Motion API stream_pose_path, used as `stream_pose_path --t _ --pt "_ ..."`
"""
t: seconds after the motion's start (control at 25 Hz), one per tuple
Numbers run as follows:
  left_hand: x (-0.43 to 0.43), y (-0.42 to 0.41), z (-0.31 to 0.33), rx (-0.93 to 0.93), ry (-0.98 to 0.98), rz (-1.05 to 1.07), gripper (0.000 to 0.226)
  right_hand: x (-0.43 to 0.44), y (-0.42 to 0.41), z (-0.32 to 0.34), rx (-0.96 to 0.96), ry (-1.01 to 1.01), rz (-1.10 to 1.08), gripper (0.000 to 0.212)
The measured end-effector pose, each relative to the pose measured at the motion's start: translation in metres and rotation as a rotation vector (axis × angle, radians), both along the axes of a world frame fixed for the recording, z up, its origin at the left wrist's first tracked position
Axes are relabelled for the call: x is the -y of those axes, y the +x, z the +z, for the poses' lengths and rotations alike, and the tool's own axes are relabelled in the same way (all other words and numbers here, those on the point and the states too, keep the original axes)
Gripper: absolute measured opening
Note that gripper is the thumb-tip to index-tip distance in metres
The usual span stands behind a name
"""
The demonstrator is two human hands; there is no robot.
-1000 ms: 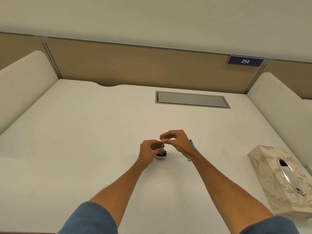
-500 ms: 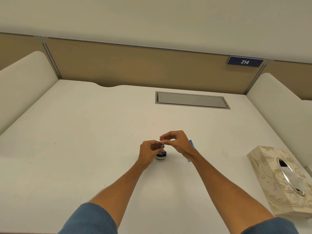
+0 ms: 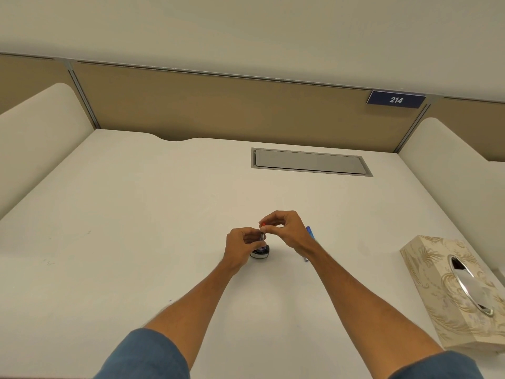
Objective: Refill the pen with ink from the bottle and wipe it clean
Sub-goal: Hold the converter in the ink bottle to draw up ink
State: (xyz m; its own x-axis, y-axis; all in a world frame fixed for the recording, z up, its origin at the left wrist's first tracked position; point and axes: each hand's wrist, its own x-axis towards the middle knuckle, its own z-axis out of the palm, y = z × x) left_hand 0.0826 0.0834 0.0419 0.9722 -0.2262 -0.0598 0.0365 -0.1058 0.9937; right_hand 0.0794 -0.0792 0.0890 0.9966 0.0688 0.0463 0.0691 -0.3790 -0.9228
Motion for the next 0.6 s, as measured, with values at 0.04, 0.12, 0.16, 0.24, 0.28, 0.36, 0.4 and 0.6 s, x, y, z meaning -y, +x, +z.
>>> stream_pose_path --t 0.04,0.12,0.16,0.24,0.28,0.36,0.4,0.6 --pt "0.0 0.0001 -0.0005 0.0 0.002 0.002 0.026 0.0002 -0.0005 0.0001 0.004 -0.001 0.004 0.01" --pt "0.0001 0.0002 -0.0013 0.0 0.005 0.007 0.026 0.0006 -0.0008 0.0 0.007 -0.005 0.009 0.01" --pt "0.0002 0.0001 -0.0013 -0.001 0.005 0.008 0.025 0.0008 -0.0009 -0.0003 0.004 -0.003 0.009 0.01" --pt "0.0001 -0.0001 -0.0011 -0.001 -0.002 0.009 0.025 0.0009 -0.0009 -0.0007 -0.006 0.009 0.006 0.01" --pt "0.0003 -0.0003 -0.0011 0.002 -0.003 0.008 0.025 0.0011 -0.001 -0.0005 -0.009 0.015 0.005 0.01" --pt "0.0002 -0.0011 -0.0014 0.006 -0.002 0.008 0.024 0.0014 -0.001 -0.0005 -0.007 0.019 0.009 0.011" --pt "0.0003 -0.0013 -0.0015 0.006 -0.002 0.01 0.025 0.0015 -0.0012 -0.0004 -0.006 0.019 0.011 0.011" --pt "0.0007 -0.0014 -0.002 0.009 0.005 0.012 0.024 0.0006 -0.0019 0.0007 -0.009 0.025 0.01 0.01"
